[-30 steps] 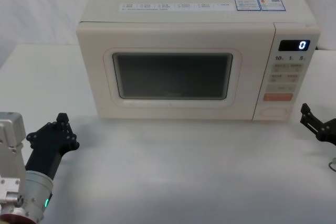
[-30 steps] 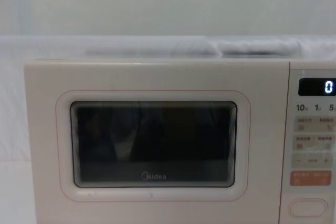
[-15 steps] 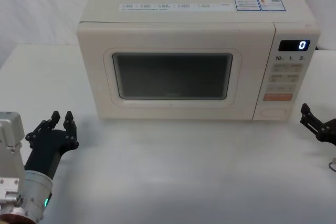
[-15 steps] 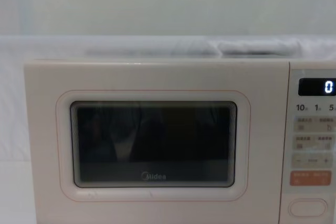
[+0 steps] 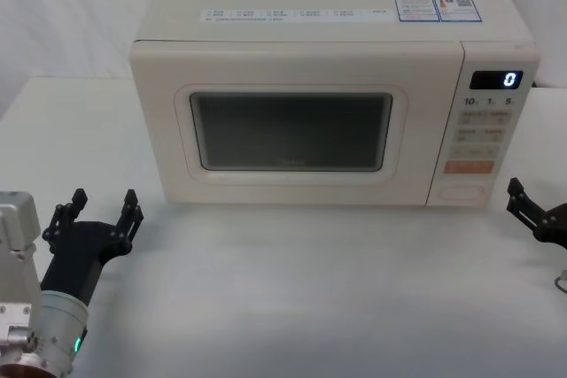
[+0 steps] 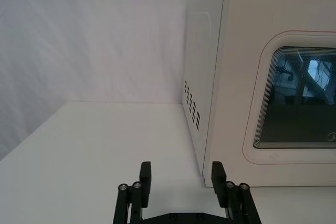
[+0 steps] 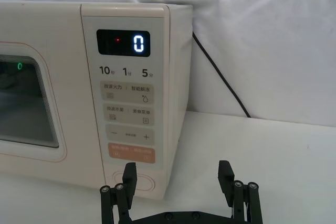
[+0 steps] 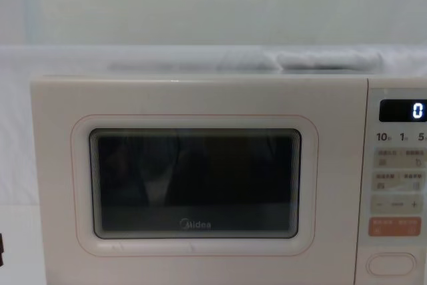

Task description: Press the button to open the microwave door with one hand; close the microwave door with the other hand.

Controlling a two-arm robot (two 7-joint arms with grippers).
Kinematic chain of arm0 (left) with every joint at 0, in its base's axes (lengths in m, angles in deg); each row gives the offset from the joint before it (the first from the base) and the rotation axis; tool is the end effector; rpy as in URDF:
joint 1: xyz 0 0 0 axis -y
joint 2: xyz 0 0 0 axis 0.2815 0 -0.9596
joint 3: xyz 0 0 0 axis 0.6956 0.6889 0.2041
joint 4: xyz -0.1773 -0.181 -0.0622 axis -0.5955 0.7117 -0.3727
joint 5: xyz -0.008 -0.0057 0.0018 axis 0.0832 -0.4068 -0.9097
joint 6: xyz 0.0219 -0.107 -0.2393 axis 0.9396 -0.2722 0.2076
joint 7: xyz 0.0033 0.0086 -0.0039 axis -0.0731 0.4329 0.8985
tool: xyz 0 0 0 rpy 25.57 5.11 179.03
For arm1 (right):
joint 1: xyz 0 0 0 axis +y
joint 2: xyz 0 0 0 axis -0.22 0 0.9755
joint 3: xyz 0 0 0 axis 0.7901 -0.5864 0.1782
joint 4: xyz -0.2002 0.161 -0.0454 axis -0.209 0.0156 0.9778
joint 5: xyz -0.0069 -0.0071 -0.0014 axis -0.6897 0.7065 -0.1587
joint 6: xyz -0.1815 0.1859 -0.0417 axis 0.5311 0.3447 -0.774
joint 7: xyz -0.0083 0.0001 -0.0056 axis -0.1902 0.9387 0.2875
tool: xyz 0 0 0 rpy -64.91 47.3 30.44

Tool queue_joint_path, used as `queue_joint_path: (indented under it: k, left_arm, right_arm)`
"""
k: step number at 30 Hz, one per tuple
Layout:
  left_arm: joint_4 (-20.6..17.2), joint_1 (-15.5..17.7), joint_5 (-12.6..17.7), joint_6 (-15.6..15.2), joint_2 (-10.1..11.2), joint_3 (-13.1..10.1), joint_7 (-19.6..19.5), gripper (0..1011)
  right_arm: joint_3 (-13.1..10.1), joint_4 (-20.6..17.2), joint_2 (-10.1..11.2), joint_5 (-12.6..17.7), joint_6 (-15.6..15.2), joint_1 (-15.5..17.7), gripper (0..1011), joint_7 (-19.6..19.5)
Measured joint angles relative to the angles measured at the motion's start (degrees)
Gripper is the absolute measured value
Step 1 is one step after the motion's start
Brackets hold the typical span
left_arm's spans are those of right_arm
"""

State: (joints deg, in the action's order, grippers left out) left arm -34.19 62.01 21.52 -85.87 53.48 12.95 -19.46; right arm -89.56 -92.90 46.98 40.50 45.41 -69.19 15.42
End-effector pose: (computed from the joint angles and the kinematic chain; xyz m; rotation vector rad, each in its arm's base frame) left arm 0.2307 0.0481 -0.2693 -0.0445 0.0139 1.5238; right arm 0.2470 -0.0443 -0.2470 -0.0060 -0.0219 -1.3402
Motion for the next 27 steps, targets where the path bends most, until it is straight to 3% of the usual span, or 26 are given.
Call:
queue_joint_path:
  k: [8, 11, 27]
  left_arm:
    - [0.0, 0.0, 0.0, 0.0, 0.0, 0.0, 0.0, 959]
    - [0.0, 0.0, -0.1, 0.0, 0.0, 0.0, 0.0, 1001]
    - [0.0, 0.0, -0.1, 0.0, 0.0, 0.0, 0.0, 1001]
  right_arm:
    - [0.0, 0.0, 0.0, 0.0, 0.0, 0.0, 1002, 0.0]
    - [0.0, 0.0, 0.0, 0.0, 0.0, 0.0, 1002, 0.0]
    - [0.0, 0.0, 0.0, 0.0, 0.0, 0.0, 1002, 0.0]
